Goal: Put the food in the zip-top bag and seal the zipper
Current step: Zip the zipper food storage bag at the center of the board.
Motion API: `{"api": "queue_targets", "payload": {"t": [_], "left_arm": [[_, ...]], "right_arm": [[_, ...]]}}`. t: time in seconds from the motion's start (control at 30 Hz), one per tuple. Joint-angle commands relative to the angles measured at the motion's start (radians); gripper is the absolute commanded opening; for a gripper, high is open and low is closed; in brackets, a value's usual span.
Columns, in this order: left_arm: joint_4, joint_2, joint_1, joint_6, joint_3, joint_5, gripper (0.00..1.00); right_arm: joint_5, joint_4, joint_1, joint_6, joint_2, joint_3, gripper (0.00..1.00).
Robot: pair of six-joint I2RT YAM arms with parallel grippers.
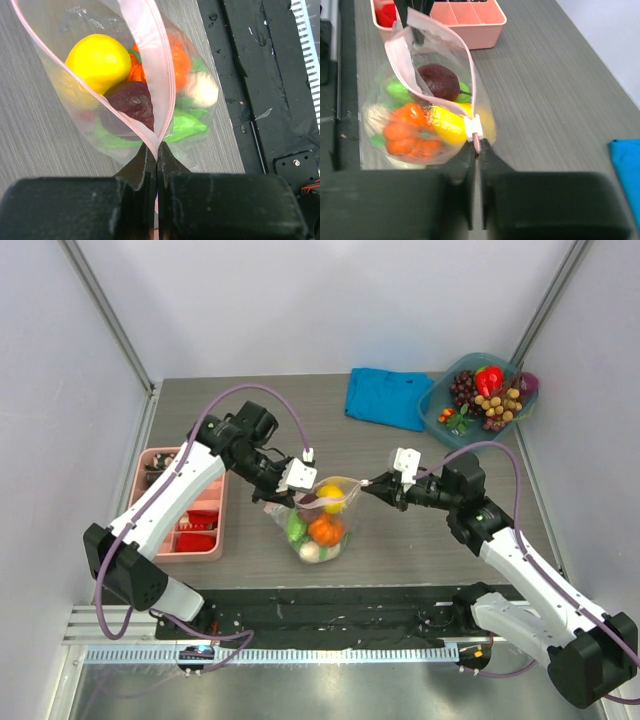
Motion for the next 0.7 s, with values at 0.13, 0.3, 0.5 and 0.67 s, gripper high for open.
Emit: {"api": "queue_targets", "payload": {"t": [0.13,0.3,0.5,0.67], "left_arm": [[0.246,-0.042,0.038,-0.242,0.038,0.08,0.28],[0.652,-0.142,0.03,-0.709,0.008,0.086,0.62],[0.746,-0.152,-0.088,-0.659,0.007,-0.024,0.69],[0.754,-0.119,-0.112,-0.686,0.06,0.02,0.72]], "right_arm": [[-0.002,0.008,-0.004,0.032,-0.01,0.056,0.01],[-0.016,0.019,-0.002,0.056,-0.033,0.056,0.01],[-0.019,-0.062,-0.004,0.052,-0.031,0.102,0.01],[-0.007,-0.107,-0.002,0.049,-0.065,0.117,0.01]]}}
